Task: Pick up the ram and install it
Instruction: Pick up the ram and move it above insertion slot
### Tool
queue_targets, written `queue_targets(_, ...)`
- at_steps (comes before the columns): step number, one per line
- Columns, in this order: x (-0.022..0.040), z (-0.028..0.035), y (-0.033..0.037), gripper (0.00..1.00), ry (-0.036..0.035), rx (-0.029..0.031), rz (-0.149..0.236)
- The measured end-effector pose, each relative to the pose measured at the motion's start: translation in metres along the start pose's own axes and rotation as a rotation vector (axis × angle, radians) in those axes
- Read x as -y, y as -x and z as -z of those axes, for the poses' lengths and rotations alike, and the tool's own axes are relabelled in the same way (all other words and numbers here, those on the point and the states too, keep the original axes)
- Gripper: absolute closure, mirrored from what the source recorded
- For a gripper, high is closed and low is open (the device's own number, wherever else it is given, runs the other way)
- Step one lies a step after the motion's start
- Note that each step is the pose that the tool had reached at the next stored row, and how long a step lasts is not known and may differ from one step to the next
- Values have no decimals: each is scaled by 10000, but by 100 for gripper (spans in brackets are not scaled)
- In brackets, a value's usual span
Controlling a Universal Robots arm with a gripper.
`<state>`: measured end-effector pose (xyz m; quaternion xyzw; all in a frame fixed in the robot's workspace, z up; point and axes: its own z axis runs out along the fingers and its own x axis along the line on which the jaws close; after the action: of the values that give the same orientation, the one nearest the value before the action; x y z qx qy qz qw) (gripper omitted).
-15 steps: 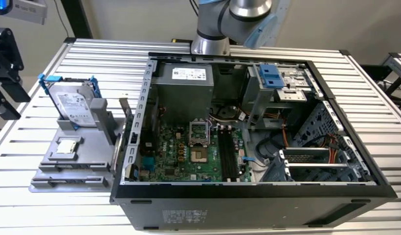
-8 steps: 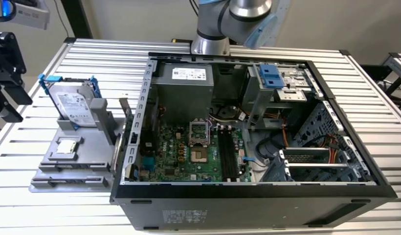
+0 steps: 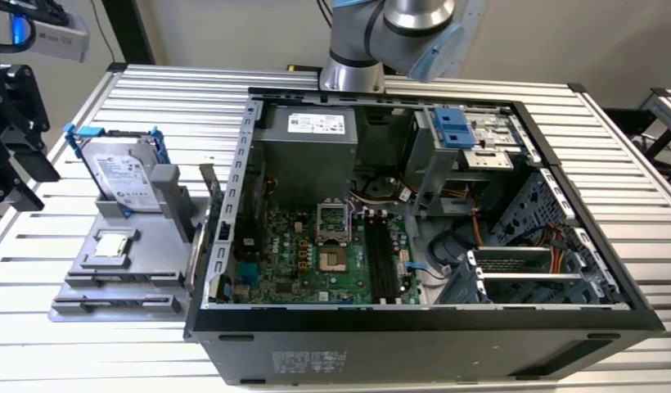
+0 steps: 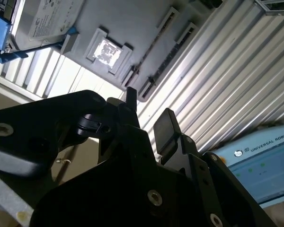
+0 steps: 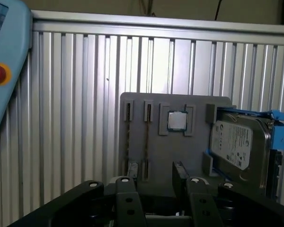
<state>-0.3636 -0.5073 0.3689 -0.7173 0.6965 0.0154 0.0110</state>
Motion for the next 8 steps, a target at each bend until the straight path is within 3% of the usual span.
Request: queue_targets(8,0,-101,-16,0,3,1,-1)
